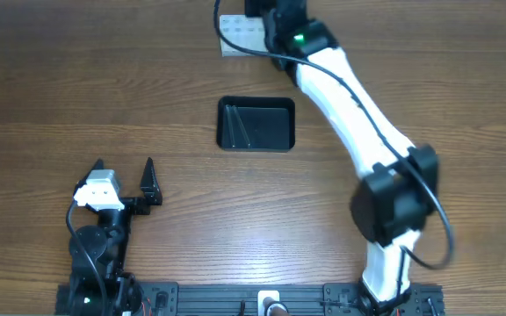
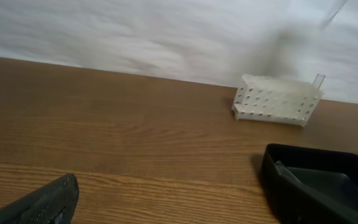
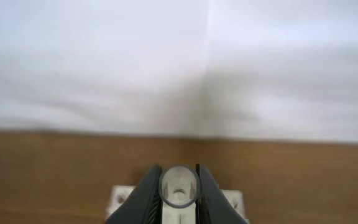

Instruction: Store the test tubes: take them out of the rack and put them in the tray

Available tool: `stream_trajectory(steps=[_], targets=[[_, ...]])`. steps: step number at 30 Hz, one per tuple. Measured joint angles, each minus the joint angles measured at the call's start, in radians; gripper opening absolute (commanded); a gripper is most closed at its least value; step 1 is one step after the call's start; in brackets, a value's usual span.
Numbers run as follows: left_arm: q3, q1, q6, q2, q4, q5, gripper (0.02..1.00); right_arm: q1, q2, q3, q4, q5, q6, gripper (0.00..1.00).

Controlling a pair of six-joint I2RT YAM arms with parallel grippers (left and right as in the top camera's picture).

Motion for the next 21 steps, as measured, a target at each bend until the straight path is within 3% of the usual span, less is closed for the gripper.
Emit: stream_trajectory(steps=[6,13,21], targets=[[0.0,0.0,0.0,0.0,0.0,0.0,0.998,0.0,-0.155,0.032,-0.271,-0.059,0.01,0.132],[0.0,0.0,0.0,0.0,0.0,0.0,0.998,0.0,-0.097,0.009,-0.547,-0.184,0.055,0.104],[0.0,0.0,0.0,0.0,0.0,0.0,1.0,0.001,0.04,-0.034,-0.562,-0.323,0.098,0.084]])
